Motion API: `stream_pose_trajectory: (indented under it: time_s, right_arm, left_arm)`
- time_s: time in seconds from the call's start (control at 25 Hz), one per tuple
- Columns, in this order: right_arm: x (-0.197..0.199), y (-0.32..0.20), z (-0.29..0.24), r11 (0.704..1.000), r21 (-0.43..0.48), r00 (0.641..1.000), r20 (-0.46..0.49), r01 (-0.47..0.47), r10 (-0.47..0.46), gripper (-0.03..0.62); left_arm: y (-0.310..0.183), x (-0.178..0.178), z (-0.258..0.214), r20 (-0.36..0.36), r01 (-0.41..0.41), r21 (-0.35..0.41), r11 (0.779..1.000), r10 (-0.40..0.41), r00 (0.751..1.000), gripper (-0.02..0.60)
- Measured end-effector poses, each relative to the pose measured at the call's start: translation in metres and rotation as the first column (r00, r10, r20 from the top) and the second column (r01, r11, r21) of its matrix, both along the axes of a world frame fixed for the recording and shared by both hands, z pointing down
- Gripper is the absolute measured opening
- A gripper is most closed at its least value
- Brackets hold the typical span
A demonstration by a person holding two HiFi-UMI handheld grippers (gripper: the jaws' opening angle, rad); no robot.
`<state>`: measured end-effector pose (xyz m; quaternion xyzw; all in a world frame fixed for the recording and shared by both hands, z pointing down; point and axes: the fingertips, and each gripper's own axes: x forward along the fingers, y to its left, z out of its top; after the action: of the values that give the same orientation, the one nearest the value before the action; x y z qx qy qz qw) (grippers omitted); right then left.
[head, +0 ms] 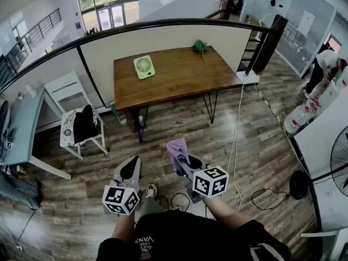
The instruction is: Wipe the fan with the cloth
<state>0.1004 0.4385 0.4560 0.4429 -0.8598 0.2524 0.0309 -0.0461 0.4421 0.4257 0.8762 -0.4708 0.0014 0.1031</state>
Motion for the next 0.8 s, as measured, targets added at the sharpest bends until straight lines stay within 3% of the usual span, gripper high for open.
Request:
stream_pose_trajectory:
  time_s: [0.32,0.8]
  right_arm:
    - [-0.016,-0.044,-0.002,1.000,0.013,0.999,0.041,0.002,-0.002,0.101]
    - [-0.072,-0.161,0.001,0.997,-0.012,0.996,0.032,-0.082,0.083,0.101]
  left_arm:
    - [-0.047,-0.016,0.004,-0.024,-0.014,0.008,1.000,0.014,1.000,0.012]
    - [-0.174,-0.075,0.014,-0.038,-0.093,-0.036,0.995,0.092,0.995,0.014]
